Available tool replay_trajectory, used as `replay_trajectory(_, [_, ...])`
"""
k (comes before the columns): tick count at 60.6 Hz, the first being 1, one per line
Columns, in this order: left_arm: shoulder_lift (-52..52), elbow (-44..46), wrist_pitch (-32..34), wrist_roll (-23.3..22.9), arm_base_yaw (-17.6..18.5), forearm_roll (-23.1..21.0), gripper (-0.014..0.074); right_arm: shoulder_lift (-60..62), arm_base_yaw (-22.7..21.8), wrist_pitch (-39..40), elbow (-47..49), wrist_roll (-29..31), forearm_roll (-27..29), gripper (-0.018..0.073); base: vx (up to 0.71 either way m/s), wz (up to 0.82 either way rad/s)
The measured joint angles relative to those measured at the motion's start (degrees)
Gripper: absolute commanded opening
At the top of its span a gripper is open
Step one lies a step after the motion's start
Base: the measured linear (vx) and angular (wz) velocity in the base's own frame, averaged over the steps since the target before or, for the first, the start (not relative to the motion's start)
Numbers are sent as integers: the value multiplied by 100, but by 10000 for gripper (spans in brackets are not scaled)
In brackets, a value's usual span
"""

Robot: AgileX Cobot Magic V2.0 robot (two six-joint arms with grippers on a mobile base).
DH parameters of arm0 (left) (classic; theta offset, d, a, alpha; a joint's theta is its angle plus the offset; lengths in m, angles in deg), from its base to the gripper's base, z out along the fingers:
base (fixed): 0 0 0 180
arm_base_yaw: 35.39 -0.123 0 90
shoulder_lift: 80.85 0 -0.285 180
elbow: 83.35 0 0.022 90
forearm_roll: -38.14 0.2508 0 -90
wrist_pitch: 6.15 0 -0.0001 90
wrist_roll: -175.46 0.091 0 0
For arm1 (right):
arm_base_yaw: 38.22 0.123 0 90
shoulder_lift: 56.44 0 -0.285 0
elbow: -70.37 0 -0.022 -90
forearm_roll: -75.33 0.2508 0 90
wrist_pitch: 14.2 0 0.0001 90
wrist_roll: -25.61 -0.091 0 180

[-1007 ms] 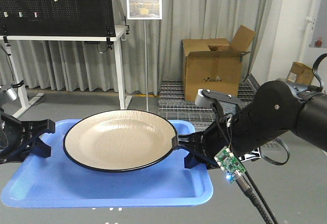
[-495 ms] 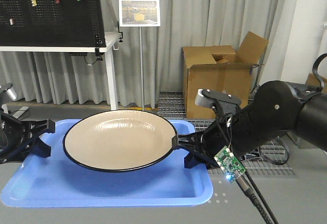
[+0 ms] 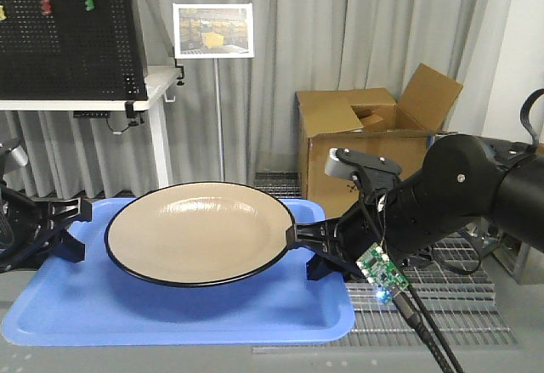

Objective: Place disk in tray to left cabinet
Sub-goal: 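Hold the tray level with both grippers while the base drives away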

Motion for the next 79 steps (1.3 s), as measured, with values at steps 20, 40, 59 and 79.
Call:
replay_trajectory(20, [0, 0, 0, 0, 0, 0, -1, 0, 0, 0, 0, 0, 0, -6, 48, -6])
replay_trajectory(40, [0, 0, 0, 0, 0, 0, -1, 0, 0, 0, 0, 0, 0, -6, 40, -14])
replay_trajectory(59, [0, 0, 0, 0, 0, 0, -1, 0, 0, 0, 0, 0, 0, -6, 31, -21])
replay_trajectory(79, [0, 0, 0, 0, 0, 0, -1, 0, 6, 0, 0, 0, 0, -6, 23, -29])
